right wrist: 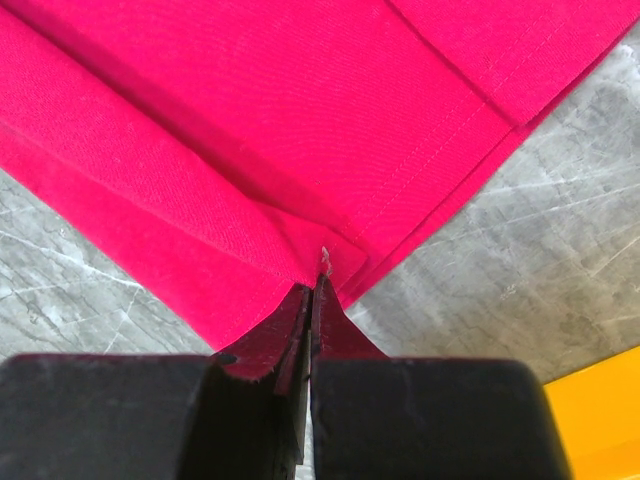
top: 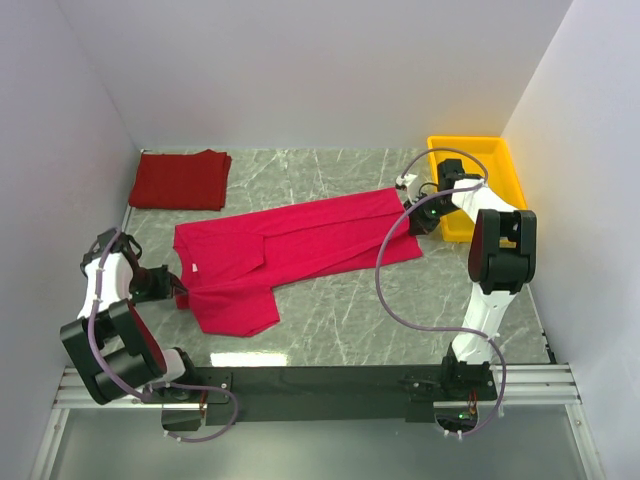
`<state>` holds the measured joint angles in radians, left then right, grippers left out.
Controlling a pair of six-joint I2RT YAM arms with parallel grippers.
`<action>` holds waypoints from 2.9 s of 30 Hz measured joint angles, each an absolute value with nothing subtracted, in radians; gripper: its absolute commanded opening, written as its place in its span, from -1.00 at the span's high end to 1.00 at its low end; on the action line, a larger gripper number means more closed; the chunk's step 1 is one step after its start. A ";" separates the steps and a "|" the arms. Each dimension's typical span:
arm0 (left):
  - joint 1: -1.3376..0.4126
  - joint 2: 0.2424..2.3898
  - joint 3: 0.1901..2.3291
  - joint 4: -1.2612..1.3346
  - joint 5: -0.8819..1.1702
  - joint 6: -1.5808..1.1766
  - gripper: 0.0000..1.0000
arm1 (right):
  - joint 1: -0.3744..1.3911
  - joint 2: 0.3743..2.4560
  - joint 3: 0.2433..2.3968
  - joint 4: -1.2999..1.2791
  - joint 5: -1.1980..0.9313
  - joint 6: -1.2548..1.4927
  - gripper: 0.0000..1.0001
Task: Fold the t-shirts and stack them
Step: Fold the tshirt
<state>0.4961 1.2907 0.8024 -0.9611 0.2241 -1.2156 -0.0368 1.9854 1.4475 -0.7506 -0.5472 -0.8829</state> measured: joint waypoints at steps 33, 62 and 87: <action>0.496 1.385 0.885 -0.939 0.228 -1.166 0.99 | -0.069 1.845 1.312 -0.724 -0.542 -0.872 1.00; 0.503 1.029 0.732 -1.085 0.230 -1.193 0.99 | -0.162 1.422 0.983 -0.830 -0.629 -0.999 1.00; 0.507 1.285 0.829 -0.925 0.273 -1.217 0.99 | -0.124 1.777 1.240 -0.762 -0.617 -0.833 1.00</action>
<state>0.5072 1.2854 0.8291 -0.9245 0.2733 -1.2167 -0.1238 1.7775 1.2400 -0.7616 -0.6174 -0.8333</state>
